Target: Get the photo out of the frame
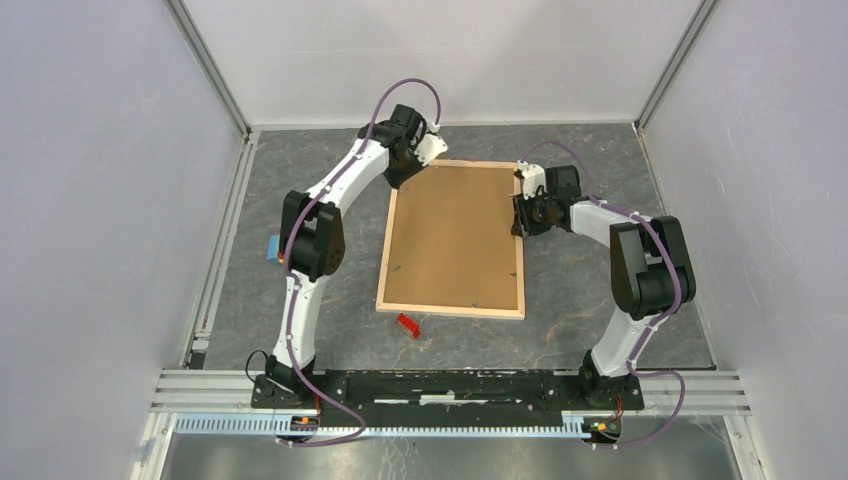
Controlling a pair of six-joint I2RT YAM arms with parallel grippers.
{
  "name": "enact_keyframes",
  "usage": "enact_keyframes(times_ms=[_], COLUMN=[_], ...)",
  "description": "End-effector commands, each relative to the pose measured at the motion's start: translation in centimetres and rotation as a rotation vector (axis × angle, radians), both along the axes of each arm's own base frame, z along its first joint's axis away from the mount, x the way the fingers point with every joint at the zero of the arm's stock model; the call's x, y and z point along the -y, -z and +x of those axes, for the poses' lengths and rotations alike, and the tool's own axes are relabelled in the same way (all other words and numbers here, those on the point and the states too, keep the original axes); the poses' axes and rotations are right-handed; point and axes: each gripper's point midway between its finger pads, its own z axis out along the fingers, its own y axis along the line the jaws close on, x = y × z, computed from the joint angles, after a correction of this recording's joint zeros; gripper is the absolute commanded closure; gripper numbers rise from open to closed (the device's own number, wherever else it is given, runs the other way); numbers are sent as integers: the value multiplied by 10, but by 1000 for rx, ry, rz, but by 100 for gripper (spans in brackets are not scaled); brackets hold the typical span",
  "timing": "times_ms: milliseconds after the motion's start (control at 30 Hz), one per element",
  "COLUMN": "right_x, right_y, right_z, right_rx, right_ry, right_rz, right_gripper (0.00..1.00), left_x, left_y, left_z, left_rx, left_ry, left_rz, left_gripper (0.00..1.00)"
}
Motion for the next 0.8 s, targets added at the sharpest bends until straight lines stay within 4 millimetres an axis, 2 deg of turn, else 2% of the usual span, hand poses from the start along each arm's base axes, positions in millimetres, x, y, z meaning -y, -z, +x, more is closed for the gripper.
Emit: enact_keyframes(times_ms=[0, 367, 767], right_x=[-10, -11, -13], right_y=[30, 31, 31], right_z=[-37, -38, -39], right_rx=[-144, -151, -154], right_ry=[-58, -55, -57], right_rz=[6, 17, 25], right_gripper=[63, 64, 64], left_x=[4, 11, 32], left_y=[-3, -6, -5], left_z=[-16, -38, -39], left_rx=[-30, -95, -119], left_ry=[72, 78, 27], left_rz=[35, 17, -90], left_gripper=[98, 98, 98])
